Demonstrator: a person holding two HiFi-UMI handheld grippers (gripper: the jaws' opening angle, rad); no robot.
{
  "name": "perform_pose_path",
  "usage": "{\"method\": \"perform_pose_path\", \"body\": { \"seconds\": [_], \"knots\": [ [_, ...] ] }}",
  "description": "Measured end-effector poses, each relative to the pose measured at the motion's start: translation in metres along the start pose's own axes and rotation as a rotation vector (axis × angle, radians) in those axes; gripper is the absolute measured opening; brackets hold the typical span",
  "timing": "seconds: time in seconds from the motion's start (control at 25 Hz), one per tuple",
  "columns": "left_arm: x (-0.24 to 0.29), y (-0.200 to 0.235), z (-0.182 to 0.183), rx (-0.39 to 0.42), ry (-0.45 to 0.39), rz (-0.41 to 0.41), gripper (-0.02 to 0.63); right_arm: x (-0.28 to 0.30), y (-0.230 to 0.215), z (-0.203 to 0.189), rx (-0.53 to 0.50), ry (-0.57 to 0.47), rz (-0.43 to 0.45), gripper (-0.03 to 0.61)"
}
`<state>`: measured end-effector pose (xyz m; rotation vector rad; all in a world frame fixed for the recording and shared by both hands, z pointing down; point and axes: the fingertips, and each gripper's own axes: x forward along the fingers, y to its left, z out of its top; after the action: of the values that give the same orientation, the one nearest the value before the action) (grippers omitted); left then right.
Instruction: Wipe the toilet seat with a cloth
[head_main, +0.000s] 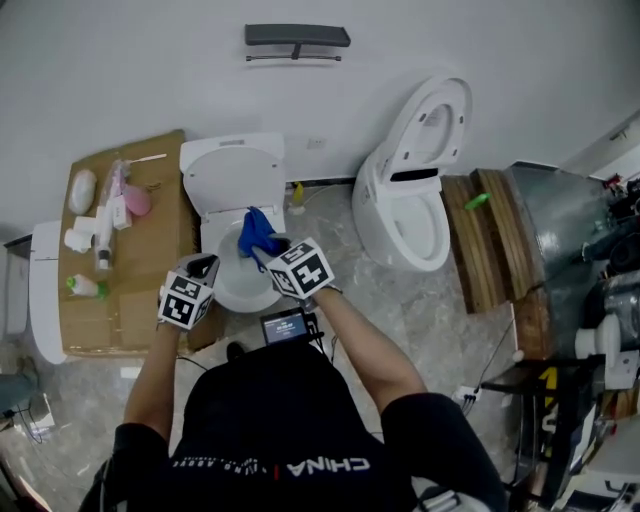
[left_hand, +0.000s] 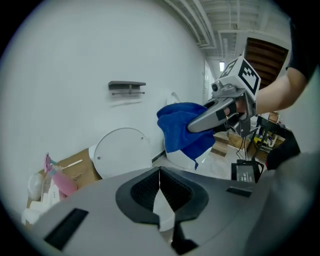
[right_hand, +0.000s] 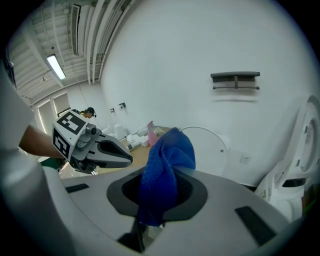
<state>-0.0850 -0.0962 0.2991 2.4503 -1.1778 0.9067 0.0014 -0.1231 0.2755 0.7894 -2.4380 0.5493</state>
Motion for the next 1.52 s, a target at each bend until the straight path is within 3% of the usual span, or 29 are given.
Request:
{"method": "perform_pose_path", "body": {
  "seconds": [0.4,0.72,0.88,1.24,1.52],
  "knots": [
    [0.006,0.017,0.009,-0.003,0.016,0.044,0.011,0.005,-0.016,0.010,0.028,-0.018,0.025,0.054],
    [0.018,0.001,0.010,0.023,0.062,0.021,0.011,-0.001,-0.038,0.000,0.058,-0.013,0.044,0.054],
    [0.033,-0.012,0.009,0.039,0.096,0.003,0.011,-0.002,-0.054,-0.014,0.078,0.003,0.067,0.054],
    [0.064,-0.021,-0.011,-0.009,0.161,0.059,0.011,0.020,-0.099,-0.061,0.045,0.090,0.108,0.054],
    [0.104,0.008,-0.060,-0.075,0.196,0.049,0.011,0.089,-0.108,-0.105,0.067,0.153,0.111,0.054]
  ]
}}
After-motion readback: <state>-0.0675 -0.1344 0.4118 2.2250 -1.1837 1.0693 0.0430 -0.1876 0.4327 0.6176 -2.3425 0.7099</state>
